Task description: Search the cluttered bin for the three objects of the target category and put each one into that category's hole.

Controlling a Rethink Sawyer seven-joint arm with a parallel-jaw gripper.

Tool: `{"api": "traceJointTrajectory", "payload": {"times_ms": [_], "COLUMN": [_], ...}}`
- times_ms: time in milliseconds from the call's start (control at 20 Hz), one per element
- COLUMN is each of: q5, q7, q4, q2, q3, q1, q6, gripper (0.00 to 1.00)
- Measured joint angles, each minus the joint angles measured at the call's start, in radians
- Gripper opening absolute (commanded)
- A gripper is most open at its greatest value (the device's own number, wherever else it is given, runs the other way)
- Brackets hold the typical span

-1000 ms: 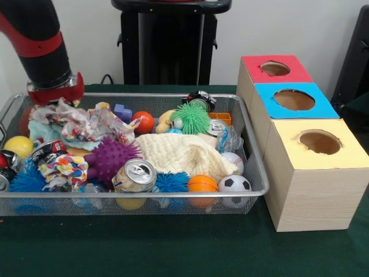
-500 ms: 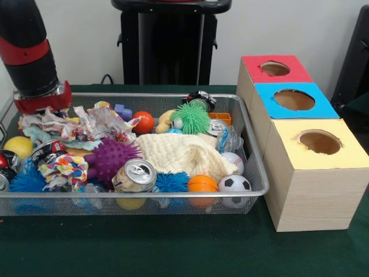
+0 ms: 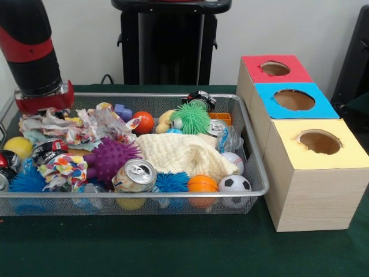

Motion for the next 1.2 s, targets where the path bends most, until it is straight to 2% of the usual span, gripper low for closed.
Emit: {"api": "traceJointTrajectory", "payload": {"times_ms": [350,450,600,850,1100,1200], "q5": [-0.011,-0.013,-0.014,-0.016,-0.016,-0.01], "q7": [-0.069,-0.142,-0.192,-0.358,-0.382,-0.382], "q4": [-0.061,-0.113,-0.142,-0.203,-0.184,-0.145], "q2": [0.008,0.026,0.037,0.05,0.021,-0.02], "q3": [0.081,0.124,0.146,0.203,0.206,0.204], "q1": [0.046,0.08,0.1,0.157,0.168,0.154], "q6": [0.059,0.094,0.111,0.133,0.133,0.133], "gripper": [0.0,0.0,0.0,0.0,0.0,0.0]}}
